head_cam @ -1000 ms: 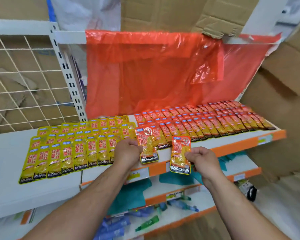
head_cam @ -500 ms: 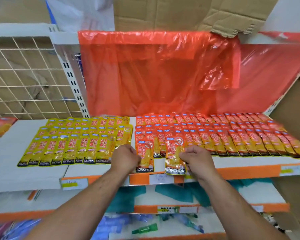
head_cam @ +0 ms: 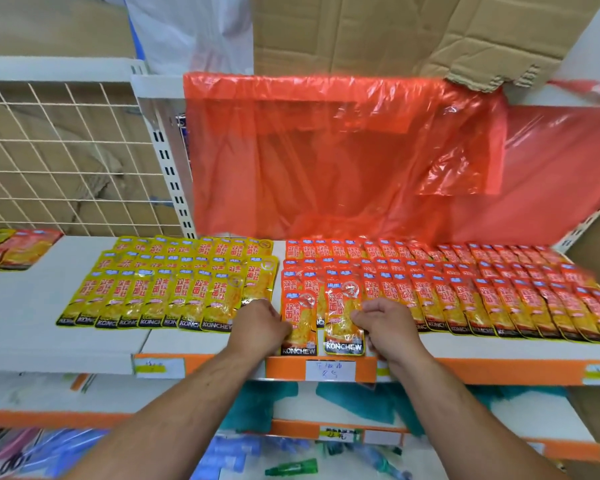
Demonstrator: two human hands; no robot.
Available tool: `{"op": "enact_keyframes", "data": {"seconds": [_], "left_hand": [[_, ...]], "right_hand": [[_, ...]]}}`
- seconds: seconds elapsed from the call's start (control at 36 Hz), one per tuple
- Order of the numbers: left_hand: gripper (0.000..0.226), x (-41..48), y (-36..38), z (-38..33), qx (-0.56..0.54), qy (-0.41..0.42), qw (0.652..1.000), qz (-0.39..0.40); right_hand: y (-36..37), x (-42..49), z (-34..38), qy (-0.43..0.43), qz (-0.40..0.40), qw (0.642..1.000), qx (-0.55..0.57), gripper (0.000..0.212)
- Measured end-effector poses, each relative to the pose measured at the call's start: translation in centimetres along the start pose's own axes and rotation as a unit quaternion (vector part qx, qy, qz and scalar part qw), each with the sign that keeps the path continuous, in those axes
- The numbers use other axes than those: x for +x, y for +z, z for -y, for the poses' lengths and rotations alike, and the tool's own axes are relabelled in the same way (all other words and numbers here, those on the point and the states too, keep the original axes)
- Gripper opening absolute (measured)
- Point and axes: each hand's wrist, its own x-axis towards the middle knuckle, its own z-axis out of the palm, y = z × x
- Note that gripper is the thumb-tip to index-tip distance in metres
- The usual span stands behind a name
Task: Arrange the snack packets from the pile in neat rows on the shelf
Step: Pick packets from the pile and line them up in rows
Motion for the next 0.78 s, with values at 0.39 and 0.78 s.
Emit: {"op": "enact_keyframes", "data": {"seconds": [0.39, 0.78], "left_hand": [[0.004, -0.2, -2.4, 2.9, 0.021, 0.152, 0.985, -0.074], [0.012, -1.4, -2.8, 3.3, 0.057, 0.178, 0.982, -0.042]], "right_hand": [[4.7, 0.4, 1.4, -0.022, -0.053, 0.981, -0.185, 0.013], [5.7, -1.3, 1.4, -0.069, -0.115, 0.878, -0.459, 0.014]]}}
